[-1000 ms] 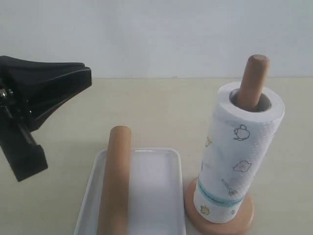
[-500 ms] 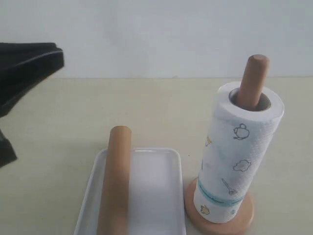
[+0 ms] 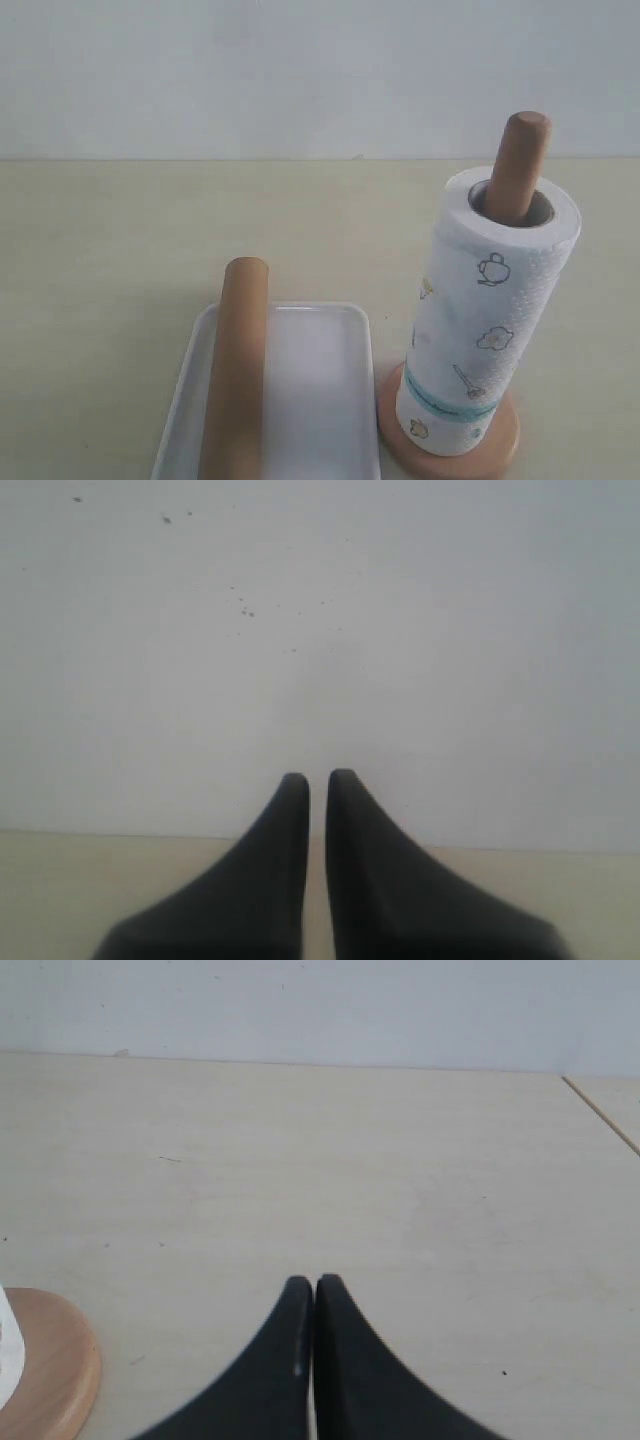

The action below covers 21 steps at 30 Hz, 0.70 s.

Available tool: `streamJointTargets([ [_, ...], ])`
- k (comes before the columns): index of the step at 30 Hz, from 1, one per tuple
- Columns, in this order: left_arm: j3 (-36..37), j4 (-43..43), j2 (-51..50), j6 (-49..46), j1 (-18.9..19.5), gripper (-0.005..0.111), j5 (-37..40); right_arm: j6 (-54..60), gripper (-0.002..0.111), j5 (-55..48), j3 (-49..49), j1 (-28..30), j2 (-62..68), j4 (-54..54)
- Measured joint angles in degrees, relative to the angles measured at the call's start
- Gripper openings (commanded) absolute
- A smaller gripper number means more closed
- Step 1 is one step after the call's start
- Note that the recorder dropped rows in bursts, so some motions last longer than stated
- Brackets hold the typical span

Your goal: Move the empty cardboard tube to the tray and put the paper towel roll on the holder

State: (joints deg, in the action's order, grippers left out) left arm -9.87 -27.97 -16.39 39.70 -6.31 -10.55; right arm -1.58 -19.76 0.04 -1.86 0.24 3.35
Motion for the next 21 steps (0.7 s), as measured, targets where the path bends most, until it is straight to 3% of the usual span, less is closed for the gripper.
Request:
streamJointTargets([
  [9, 7.6, -5.3, 8.4, 0.3, 1.2, 0.006, 0.3, 0.0, 0.000, 0.0, 0.0, 0.0, 0.0, 0.0],
  [13, 8.8, -4.6, 8.4, -5.9, 1.2, 0.006, 0.4, 0.0, 0.000, 0.0, 0.0, 0.0, 0.0, 0.0],
  [21, 9.7, 23.6, 8.4, -35.5, 1.2, 0.006, 5.5, 0.0, 0.000, 0.0, 0.0, 0.0, 0.0, 0.0],
])
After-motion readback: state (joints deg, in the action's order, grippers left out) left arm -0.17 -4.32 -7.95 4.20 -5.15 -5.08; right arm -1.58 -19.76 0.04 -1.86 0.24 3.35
